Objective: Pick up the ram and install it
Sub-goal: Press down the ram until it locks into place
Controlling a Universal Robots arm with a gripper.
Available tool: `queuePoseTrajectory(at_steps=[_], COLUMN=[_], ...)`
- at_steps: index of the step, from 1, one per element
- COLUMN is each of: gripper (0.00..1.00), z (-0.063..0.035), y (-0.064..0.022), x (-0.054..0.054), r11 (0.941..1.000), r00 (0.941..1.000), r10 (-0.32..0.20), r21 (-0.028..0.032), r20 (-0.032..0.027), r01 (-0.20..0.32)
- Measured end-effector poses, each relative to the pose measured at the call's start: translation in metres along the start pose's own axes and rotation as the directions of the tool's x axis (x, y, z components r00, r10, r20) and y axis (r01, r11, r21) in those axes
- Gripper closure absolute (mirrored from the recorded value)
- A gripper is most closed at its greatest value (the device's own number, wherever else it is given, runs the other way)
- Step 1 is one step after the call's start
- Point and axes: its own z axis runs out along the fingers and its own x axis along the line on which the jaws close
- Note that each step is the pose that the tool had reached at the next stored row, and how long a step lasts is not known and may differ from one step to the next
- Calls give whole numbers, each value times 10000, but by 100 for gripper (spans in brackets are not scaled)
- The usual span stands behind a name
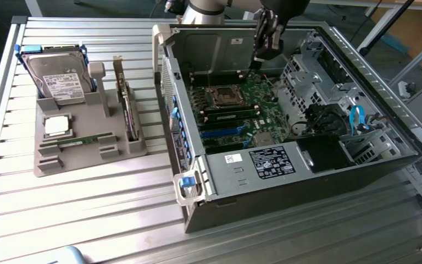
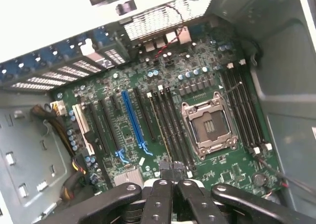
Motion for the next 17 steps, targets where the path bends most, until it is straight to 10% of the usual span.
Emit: queuePoseTrajectory(at_steps=[8, 17], gripper=[89, 89], z=[0, 0], y=[0, 0], x=[0, 0], r11=[9918, 9652], r00=[9918, 9652], r10=[1277, 2617], r21=[-18, -36], r20=[-3, -8], r01=[-1277, -2617])
